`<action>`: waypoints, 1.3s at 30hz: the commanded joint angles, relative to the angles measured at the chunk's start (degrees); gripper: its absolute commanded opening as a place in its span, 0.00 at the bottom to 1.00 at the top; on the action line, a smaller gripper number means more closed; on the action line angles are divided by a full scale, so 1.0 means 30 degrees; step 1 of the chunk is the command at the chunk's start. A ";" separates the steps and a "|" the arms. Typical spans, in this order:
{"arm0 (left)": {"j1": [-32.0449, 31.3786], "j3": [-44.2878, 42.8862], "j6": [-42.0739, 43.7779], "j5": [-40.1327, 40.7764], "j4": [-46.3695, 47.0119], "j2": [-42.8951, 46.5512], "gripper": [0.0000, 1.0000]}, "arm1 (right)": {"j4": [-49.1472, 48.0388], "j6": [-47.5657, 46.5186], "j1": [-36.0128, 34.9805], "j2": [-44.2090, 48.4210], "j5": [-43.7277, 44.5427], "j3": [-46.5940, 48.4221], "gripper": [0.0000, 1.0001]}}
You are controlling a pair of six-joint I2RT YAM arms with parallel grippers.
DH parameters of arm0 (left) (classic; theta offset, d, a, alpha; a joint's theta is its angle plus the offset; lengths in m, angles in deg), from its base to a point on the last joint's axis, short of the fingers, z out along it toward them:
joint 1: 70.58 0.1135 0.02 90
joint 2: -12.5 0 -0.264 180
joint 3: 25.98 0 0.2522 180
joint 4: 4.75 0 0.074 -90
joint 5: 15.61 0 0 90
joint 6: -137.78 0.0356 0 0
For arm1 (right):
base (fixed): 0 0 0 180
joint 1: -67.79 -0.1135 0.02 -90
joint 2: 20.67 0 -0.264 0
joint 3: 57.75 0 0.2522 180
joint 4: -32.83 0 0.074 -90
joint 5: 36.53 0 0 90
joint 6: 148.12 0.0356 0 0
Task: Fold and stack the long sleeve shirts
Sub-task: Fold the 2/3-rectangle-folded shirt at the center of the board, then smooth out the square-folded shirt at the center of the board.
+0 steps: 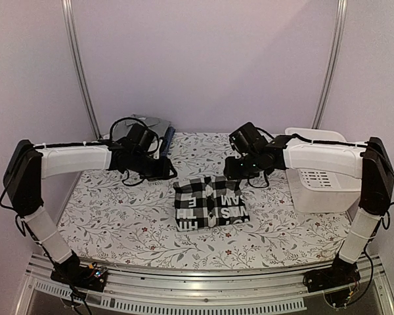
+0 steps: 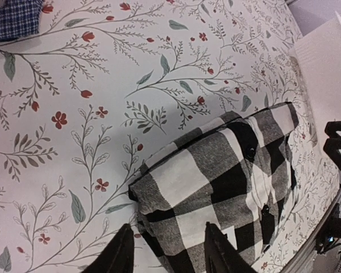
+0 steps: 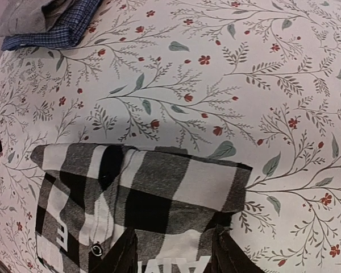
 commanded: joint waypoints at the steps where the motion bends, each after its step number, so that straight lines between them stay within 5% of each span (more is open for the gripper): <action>1: -0.2053 0.0343 -0.0861 -0.0072 0.0160 0.0511 0.32 | 0.0611 -0.0571 -0.1002 -0.1506 0.0420 0.0897 0.43; 5: -0.2524 0.0224 -0.1402 -0.0661 0.1297 -0.0767 0.23 | 0.0252 -0.0879 -0.0851 -0.2937 0.0556 0.1639 0.42; 19: -0.0288 -0.5714 0.0320 -0.0663 0.0411 -0.8042 0.22 | 0.0291 -0.2245 0.1428 -0.7207 -0.1159 0.4283 0.55; 30: -0.0270 -0.5281 0.0468 0.0194 -0.0351 -0.4848 0.34 | 0.3078 -0.0999 -0.1120 -0.2534 0.3151 0.3472 0.80; 39: -0.0647 -0.1636 -0.0280 -0.0835 0.0067 -0.1055 0.37 | 0.2847 0.0949 -0.3889 -0.2571 0.1786 0.2442 0.82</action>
